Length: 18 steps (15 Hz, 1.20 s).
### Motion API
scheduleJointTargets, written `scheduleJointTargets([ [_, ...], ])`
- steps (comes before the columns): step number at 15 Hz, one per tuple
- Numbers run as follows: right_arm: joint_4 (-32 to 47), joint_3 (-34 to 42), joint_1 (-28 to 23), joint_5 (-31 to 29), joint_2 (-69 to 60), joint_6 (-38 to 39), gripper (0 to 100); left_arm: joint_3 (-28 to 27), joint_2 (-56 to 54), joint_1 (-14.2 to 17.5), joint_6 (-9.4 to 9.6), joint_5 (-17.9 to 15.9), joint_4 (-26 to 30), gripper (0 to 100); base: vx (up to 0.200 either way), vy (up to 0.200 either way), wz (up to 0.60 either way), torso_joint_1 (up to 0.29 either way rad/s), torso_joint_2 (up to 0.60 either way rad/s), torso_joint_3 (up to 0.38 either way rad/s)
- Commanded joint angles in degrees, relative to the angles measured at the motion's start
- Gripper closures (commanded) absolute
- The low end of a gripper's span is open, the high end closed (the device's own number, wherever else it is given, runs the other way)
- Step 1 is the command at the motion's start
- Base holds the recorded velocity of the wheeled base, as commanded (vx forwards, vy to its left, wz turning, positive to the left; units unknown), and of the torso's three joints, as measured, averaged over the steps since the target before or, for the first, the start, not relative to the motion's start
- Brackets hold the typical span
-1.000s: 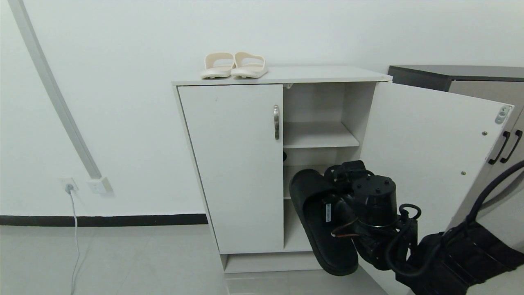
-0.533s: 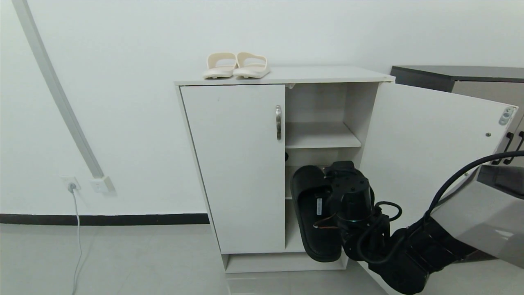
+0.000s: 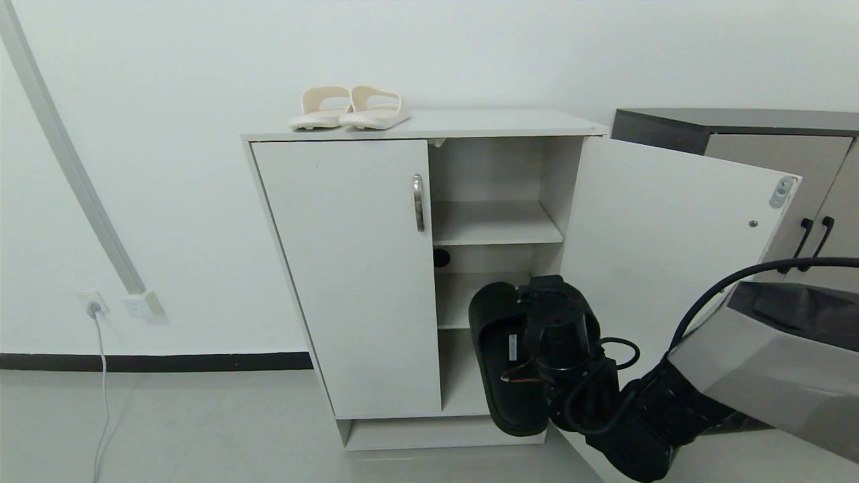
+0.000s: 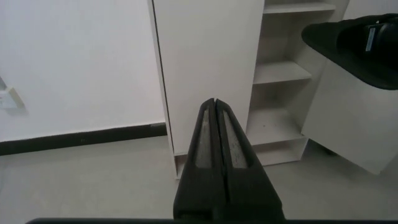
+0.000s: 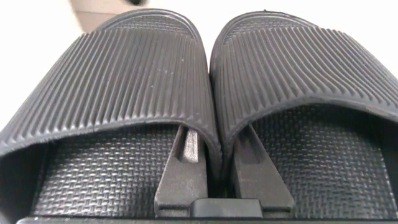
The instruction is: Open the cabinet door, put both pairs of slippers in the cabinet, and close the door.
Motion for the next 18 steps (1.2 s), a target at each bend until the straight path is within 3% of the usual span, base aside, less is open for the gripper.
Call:
scheduleJointTargets([
  [1,-0.05,-1.70,0.02,0.04,2.29,-0.05,100,0.01,0.10,0.05,-0.01,-0.02,-0.03,100,0.000,0.000,0.00,0.000,0.00,0.000],
  [18,0.13,-6.36,-0.24,0.47,6.51,-0.31,100,0.01,0.10,0.05,0.08,-0.02,-0.03,100,0.000,0.000,0.00,0.000,0.00,-0.018],
])
